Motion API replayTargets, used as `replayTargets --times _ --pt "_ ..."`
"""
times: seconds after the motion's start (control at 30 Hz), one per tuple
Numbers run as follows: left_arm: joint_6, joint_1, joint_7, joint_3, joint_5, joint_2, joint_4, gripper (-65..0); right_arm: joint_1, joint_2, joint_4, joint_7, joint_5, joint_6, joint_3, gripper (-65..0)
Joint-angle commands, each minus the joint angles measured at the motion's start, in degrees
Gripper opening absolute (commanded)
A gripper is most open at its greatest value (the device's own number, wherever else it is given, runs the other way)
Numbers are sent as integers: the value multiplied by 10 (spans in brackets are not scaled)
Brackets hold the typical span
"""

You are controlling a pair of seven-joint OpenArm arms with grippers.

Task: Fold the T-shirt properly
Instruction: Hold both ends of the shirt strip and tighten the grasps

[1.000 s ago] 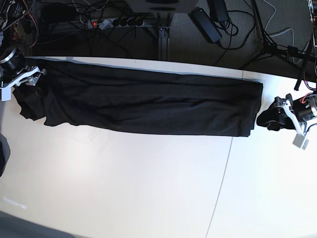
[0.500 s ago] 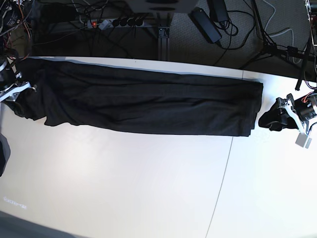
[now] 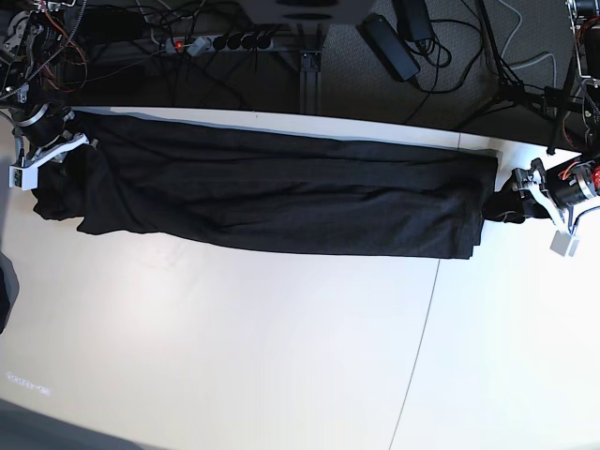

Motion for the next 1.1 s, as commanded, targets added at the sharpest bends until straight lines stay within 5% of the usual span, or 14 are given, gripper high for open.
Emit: replayTargets --times 0.0,1.07 --pt "-8 -9 -11 -5 -11 -13 -2 -248 1 11 6 4 9 31 4 -650" --pt "-8 -9 62 -4 -110 48 -17 -248 1 11 6 -21 67 31 4 -650"
